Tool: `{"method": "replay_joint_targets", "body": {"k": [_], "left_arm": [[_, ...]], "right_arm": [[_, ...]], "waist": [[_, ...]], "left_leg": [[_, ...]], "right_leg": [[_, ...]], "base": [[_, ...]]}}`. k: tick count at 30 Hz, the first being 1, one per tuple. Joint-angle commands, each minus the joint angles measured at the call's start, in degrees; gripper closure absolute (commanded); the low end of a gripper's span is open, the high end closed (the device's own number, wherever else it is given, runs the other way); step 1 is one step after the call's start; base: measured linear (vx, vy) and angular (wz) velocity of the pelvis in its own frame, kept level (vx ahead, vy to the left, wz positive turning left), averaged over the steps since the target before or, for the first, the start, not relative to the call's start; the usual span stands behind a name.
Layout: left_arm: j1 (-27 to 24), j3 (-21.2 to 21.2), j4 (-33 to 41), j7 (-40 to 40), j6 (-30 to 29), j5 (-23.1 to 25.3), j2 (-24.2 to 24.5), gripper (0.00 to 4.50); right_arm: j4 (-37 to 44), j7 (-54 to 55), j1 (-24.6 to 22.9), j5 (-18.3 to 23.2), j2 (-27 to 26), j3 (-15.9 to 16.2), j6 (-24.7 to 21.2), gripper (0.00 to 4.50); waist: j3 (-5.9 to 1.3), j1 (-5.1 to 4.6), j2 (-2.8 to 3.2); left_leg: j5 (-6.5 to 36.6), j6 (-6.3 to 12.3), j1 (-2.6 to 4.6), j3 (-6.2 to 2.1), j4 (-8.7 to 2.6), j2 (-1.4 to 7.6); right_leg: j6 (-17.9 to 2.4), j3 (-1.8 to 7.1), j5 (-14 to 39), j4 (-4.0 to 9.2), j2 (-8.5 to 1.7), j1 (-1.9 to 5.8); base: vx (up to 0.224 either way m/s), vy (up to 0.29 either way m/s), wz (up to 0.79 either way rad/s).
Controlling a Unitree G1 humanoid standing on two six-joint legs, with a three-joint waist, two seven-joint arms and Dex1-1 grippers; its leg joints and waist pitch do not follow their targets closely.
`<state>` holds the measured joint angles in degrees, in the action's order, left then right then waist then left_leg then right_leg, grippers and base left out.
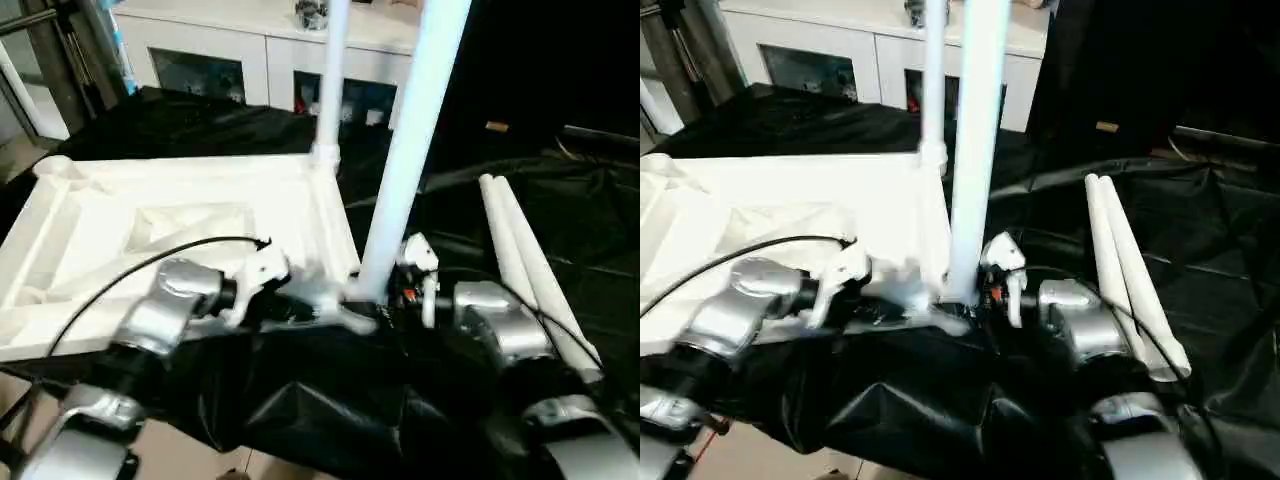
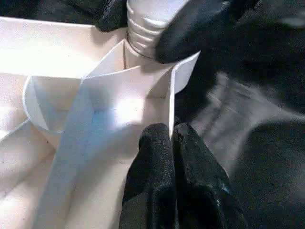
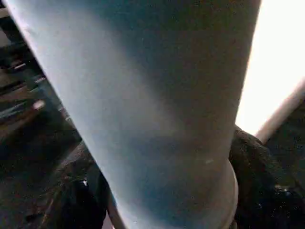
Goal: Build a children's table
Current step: Rotate leg to tighten
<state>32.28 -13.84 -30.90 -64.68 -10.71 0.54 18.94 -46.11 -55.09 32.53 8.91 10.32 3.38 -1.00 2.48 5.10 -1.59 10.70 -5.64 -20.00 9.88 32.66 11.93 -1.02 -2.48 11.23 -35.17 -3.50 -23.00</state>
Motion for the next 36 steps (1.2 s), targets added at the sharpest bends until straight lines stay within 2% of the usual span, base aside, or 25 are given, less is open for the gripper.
{"method": "replay_joint_targets", "body": {"k": [1,2,3,5,6,8,10,11,12,14,15,17,19,20,23,28,30,36], "left_arm": [[2.3,0.51,-2.12,6.23,0.94,0.18,-4.08,4.5],[2.3,0.51,-2.12,6.23,0.94,0.18,-4.08,4.5],[2.95,0.6,-2.8,8.12,0.64,0.56,-5.15,4.5],[4.62,0.8,-4.66,13.27,-0.01,1.63,-7.83,4.5],[4.68,0.8,-4.73,13.46,-0.04,1.68,-7.94,4.5],[5.73,1.03,-5.93,16.9,-0.44,2.34,-9.83,4.5],[5.96,1.05,-6.03,17.91,-0.06,2.37,-10.98,4.5],[6.02,0.88,-5.97,18.08,0.5,2.05,-12.06,4.5],[5.91,0.75,-5.75,17.78,0.63,1.88,-12.33,4.5],[5.19,0.12,-4.94,15.66,1.24,1.43,-12.3,4.5],[5.04,0.01,-4.77,15.24,1.3,1.35,-12.22,4.5],[4.69,-0.3,-4.57,14.23,1.63,1.17,-11.87,4.5],[4.26,-0.55,-4.43,12.93,2.02,0.99,-11.18,4.5],[3.3,-0.87,-3.72,10.06,2.37,0.41,-9.53,4.5],[2.54,-1.09,-2.87,7.33,2.27,-0.18,-7.94,4.5],[1.63,-1.38,-1.9,1.37,2.75,-1.07,-4.42,4.5],[1.63,-1.28,-2.01,-0.87,3.12,-1.32,-3.1,4.5],[1.7,-0.83,-1.88,-3.68,2.92,-1.86,-1.57,4.5]], "right_arm": [[-5.19,10.91,1.78,-2.74,-3.44,0.66,-0.31,1.71],[-5.19,10.91,1.78,-2.74,-3.44,0.66,-0.31,1.72],[-7.24,15.91,2.66,-2.92,-4.51,-0.22,-0.49,1.72],[-10.89,26.19,4.49,-2.9,-6.94,-2.12,-0.96,1.72],[-11.0,26.56,4.55,-2.9,-7.03,-2.19,-0.98,1.72],[-12.81,31.64,5.55,-2.97,-8.61,-3.35,-0.87,1.72],[-13.07,31.67,5.7,-3.38,-9.34,-3.2,0.25,1.72],[-13.54,31.43,5.98,-3.9,-10.0,-3.0,1.62,1.18],[-13.62,31.38,6.05,-3.99,-10.18,-3.0,2.0,1.04],[-13.74,29.46,6.37,-3.77,-10.32,-2.75,2.74,1.02],[-13.7,29.04,6.4,-3.71,-10.3,-2.71,2.82,0.76],[-13.73,27.95,6.56,-3.81,-10.1,-2.4,3.45,0.63],[-13.58,26.3,6.63,-3.86,-9.54,-1.97,3.98,0.63],[-12.26,20.77,6.1,-3.88,-7.91,-0.89,5.0,0.63],[-9.98,13.71,5.0,-3.46,-6.17,0.29,5.86,0.63],[-5.32,0.07,2.93,-1.6,-2.04,1.98,4.37,0.63],[-3.47,-4.79,2.18,-0.8,-0.39,2.63,3.09,0.63],[-1.24,-11.27,1.38,0.02,1.71,3.64,1.26,0.63]], "waist": [[-2.81,-0.25,-0.09],[-2.79,-0.27,-0.12],[-2.95,-0.25,-0.07],[-2.81,-0.33,0.11],[-2.84,-0.33,0.06],[-3.05,-0.09,0.16],[-3.04,-0.12,0.11],[-3.1,-0.02,0.22],[-3.15,-0.05,0.17],[-3.2,-0.02,0.22],[-3.18,-0.03,0.17],[-3.19,-0.01,0.22],[-3.22,-0.1,0.2],[-3.21,-0.06,0.16],[-3.26,0.02,0.02],[-3.33,0.11,0.0],[-3.25,0.34,0.0],[-3.24,0.74,-0.01]], "left_leg": [[10.85,0.79,0.16,0.06,-3.76,1.04],[11.21,0.51,0.16,-0.01,-3.84,1.02],[10.85,0.27,0.26,-0.03,-3.78,1.11],[11.73,0.14,0.3,0.0,-3.83,1.09],[11.77,-0.04,0.28,0.01,-3.82,1.05],[11.07,-0.12,0.35,0.01,-3.75,1.11],[10.71,0.24,0.02,0.02,-3.72,1.04],[10.64,0.58,0.07,0.01,-3.7,1.04],[10.43,0.72,0.0,0.04,-3.67,1.08],[9.57,1.21,-0.07,0.1,-3.6,1.02],[9.69,1.5,-0.12,0.09,-3.62,1.02],[9.8,1.71,-0.05,0.08,-3.62,1.06],[9.36,2.09,-0.16,0.08,-3.59,1.07],[9.45,2.2,-0.13,0.1,-3.57,1.08],[8.67,3.69,-0.33,0.13,-3.38,1.16],[6.98,4.82,-0.24,0.25,-3.24,1.31],[7.45,5.28,-0.22,0.4,-3.18,1.38],[7.91,4.54,-0.11,0.38,-3.21,1.48]], "right_leg": [[-11.57,2.26,13.96,4.6,-4.22,2.61],[-10.97,2.22,15.38,4.72,-4.2,2.7],[-10.53,2.33,15.28,4.68,-4.26,2.61],[-10.24,2.36,15.77,4.86,-4.16,2.36],[-10.06,2.36,16.01,4.85,-4.16,2.4],[-10.08,2.39,14.12,4.7,-4.18,2.43],[-10.28,2.33,12.28,4.51,-4.05,2.62],[-10.39,2.33,11.67,4.48,-4.11,2.62],[-10.55,2.33,11.16,4.44,-4.18,2.66],[-11.15,2.31,8.95,4.25,-4.05,2.74],[-11.28,2.29,8.49,4.2,-4.03,2.83],[-11.42,2.28,8.48,4.22,-4.11,2.85],[-11.76,2.27,7.39,4.11,-4.07,2.93],[-11.82,2.26,7.41,4.14,-4.11,2.93],[-12.53,2.25,5.23,3.84,-4.09,3.16],[-13.97,2.14,1.59,3.37,-3.87,3.26],[-14.31,2.02,2.19,3.44,-3.8,3.19],[-14.08,2.05,4.68,3.57,-4.06,3.05]], "base": [[0.0,0.0,0.0],[0.0,0.0,0.0],[0.0,0.0,0.0],[0.0,0.0,0.0],[0.0,0.0,0.0],[0.0,0.0,0.0],[0.0,0.0,0.0],[0.0,0.0,0.0],[0.0,0.0,0.0],[0.0,0.0,0.0],[0.0,0.0,0.0],[0.0,0.0,0.0],[0.0,0.0,0.0],[0.0,0.0,0.0],[0.0,0.0,0.0],[0.0,0.0,0.0],[0.0,0.0,0.0],[0.0,0.0,0.0]]}}
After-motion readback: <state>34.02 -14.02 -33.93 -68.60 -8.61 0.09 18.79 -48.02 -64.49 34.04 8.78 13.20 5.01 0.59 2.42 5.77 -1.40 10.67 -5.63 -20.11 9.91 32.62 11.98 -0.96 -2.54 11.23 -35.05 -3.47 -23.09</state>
